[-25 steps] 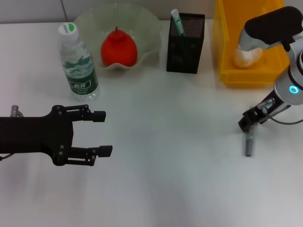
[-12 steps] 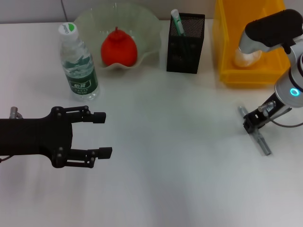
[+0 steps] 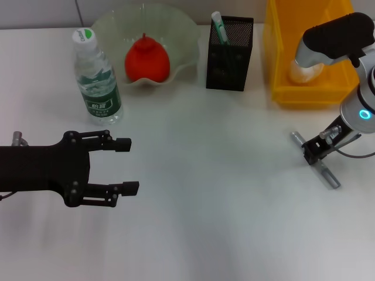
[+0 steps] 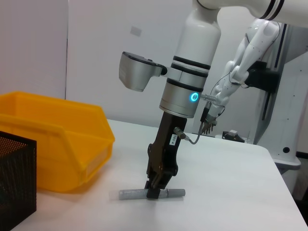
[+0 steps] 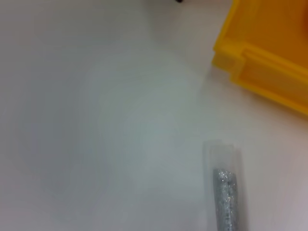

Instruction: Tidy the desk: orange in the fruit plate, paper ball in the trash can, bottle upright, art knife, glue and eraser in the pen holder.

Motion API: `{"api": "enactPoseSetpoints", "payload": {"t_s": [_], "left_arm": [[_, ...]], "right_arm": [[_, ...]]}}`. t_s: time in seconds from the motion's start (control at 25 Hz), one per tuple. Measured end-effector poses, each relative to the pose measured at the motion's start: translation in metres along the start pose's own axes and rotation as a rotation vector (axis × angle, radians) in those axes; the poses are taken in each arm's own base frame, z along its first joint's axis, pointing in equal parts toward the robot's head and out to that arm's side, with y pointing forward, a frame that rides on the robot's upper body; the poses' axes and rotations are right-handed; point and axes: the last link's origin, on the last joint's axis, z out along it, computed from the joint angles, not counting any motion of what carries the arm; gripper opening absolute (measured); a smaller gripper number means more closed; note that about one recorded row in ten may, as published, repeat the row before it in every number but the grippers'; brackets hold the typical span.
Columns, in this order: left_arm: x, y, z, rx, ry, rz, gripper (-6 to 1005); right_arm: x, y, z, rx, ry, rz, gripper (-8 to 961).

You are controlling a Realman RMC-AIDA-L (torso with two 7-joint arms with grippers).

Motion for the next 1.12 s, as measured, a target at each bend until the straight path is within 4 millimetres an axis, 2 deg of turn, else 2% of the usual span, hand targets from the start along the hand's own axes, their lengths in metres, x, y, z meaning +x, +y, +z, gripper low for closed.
{"api": "enactPoseSetpoints", "payload": {"t_s": [0.12,0.24,0.48,0.64,0.84,1.12], "left_arm": [[0.0,0.0,0.0,0.0,-0.001,0.0,815],[0.0,0.0,0.0,0.001,-0.001,0.0,815],[-0.001,0.0,-0.003,0.013,0.006,-0.005,815],[-0.002,0.0,-0.004,0.016,0.007,-0.007,815],[-0.003,0.0,-0.004,0.026,0.008,-0.01,815],[-0.002,-0.001,-0.001,0.025,0.012,-0.006,815]], "right_arm": [[-0.002,0.001,-0.004,0.0,-0.015,-0.006,131],[-0.005,0.006,-0.016,-0.029,-0.054,-0.026,135],[-0.009,0.037,-0.073,-0.163,-0.238,-0.191,144],[-0.014,0.041,-0.103,-0.131,-0.405,-0.246,150],[-0.037,0.041,-0.112,-0.08,-0.622,-0.266,157],[-0.072,0.04,-0.098,-0.025,-0.835,-0.257,168]]}}
